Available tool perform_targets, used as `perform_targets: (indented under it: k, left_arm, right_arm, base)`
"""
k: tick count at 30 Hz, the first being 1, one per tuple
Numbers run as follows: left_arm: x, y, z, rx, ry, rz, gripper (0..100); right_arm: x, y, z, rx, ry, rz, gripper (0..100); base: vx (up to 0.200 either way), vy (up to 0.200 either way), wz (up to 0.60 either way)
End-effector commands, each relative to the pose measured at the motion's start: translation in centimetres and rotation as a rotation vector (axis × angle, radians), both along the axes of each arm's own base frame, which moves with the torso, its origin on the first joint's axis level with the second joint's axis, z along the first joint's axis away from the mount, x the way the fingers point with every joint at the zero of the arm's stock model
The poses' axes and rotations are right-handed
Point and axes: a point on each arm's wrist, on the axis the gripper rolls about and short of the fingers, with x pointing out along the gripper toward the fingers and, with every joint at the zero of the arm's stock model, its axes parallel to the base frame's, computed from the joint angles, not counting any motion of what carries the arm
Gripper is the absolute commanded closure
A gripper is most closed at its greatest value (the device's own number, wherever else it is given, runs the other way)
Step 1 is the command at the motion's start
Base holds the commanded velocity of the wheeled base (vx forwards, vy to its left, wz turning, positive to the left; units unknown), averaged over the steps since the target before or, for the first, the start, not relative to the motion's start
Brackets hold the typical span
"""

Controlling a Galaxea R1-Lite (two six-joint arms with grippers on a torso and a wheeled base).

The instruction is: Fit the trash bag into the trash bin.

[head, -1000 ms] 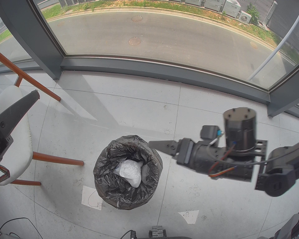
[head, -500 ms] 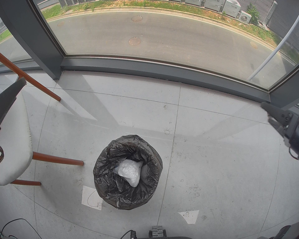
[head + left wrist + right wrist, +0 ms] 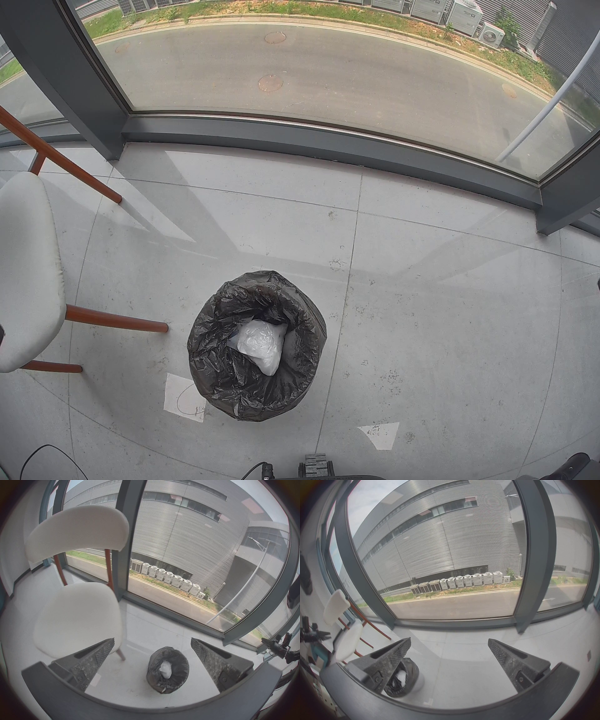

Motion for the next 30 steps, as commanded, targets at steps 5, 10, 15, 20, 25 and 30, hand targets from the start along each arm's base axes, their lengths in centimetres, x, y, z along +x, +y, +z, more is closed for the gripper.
perform_targets:
  k: [5, 10, 15, 20, 25, 30]
  left_arm:
    - [-3.6, 0.2, -3.4, -0.009, -0.09, 0.086, 0]
    - [-2.7, -0.3, -6.6, 0.022, 0.078, 0.15, 0]
    - [-1.7, -0.6, -11.9, 0.053, 0.188, 0.195, 0]
    - [-1.3, -0.6, -12.0, 0.053, 0.164, 0.184, 0]
    - [-1.2, -0.8, -12.2, 0.282, 0.167, 0.094, 0]
    - [-1.1, -1.0, -12.3, 0.332, 0.153, 0.026, 0]
  right_arm:
    - [-6.3, 0.5, -5.1, -0.092, -0.096, -0.005, 0]
    - [-4.4, 0.4, -9.9, -0.127, 0.018, 0.003, 0]
    - [-4.3, 0.3, -11.2, -0.162, 0.119, -0.018, 0]
    - [-4.2, 0.2, -11.2, -0.161, 0.116, -0.057, 0]
    - [-4.2, 0.2, -11.3, -0.184, 0.114, -0.049, 0]
    - [-4.7, 0.1, -11.4, -0.172, 0.07, 0.126, 0]
  base:
    - [0.0, 0.0, 0.0]
    - [0.0, 0.0, 0.0]
    - [0.0, 0.0, 0.0]
    - [0.0, 0.0, 0.0]
    - [0.0, 0.0, 0.0]
    - [0.0, 0.0, 0.0]
